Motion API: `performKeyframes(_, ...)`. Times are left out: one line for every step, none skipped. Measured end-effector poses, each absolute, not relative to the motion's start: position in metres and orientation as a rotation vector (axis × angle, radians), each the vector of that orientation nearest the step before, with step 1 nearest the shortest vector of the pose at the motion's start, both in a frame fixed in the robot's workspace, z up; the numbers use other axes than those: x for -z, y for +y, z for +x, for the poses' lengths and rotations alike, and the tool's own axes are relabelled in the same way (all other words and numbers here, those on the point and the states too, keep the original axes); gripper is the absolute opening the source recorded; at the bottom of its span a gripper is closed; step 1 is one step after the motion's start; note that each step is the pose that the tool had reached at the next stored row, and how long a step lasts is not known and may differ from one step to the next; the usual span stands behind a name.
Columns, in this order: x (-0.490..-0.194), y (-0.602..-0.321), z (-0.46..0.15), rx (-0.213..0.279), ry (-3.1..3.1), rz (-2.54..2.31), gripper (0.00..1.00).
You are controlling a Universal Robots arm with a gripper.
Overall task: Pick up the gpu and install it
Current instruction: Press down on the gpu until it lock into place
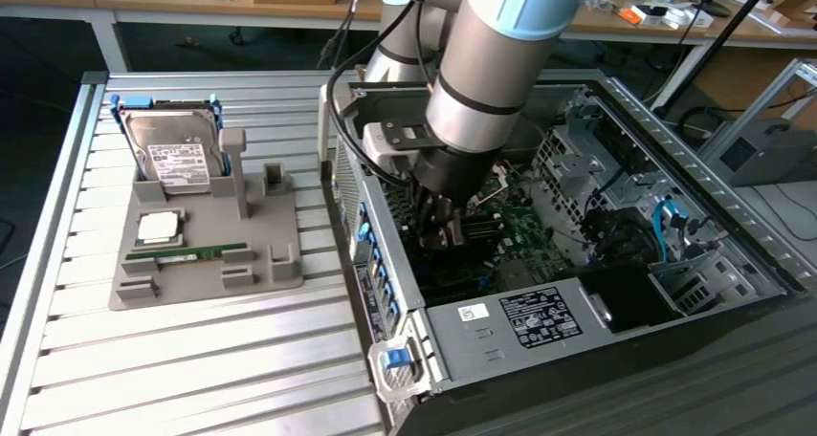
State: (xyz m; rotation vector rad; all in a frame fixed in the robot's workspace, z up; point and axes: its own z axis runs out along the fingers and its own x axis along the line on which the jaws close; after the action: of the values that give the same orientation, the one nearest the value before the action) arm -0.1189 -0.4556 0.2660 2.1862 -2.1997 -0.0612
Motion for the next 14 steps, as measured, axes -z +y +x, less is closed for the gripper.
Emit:
performKeyframes(-0.266, -0.4557, -0.1193, 0.061, -2.2, 2.186, 0.11)
performKeyframes(-0.266, -0.4558, -0.1197, 0.061, -2.2, 2.186, 0.11)
performKeyframes(-0.266, -0.456, -0.12, 0.061, -2.2, 2.186, 0.11)
performKeyframes(-0.266, -0.4562, -0.1202, 0.061, -2.2, 2.186, 0.11)
performKeyframes(-0.2661, -0.4563, -0.1205, 0.06, -2.2, 2.186, 0.11)
performKeyframes(-0.2663, -0.4566, -0.1212, 0.059, -2.201, 2.187, 0.11)
performKeyframes(-0.2665, -0.4569, -0.1216, 0.058, -2.201, 2.187, 0.11)
performKeyframes(-0.2666, -0.4569, -0.122, 0.057, -2.202, 2.188, 0.11)
performKeyframes(-0.2668, -0.4569, -0.1223, 0.057, -2.202, 2.188, 0.11)
performKeyframes(-0.267, -0.4569, -0.1227, 0.056, -2.202, 2.188, 0.11)
performKeyframes(-0.2673, -0.4569, -0.1231, 0.055, -2.203, 2.189, 0.11)
performKeyframes(-0.2674, -0.4569, -0.1236, 0.054, -2.203, 2.189, 0.11)
performKeyframes(-0.2674, -0.4569, -0.124, 0.054, -2.203, 2.189, 0.11)
performKeyframes(-0.2674, -0.4569, -0.1247, 0.054, -2.203, 2.19, 0.11)
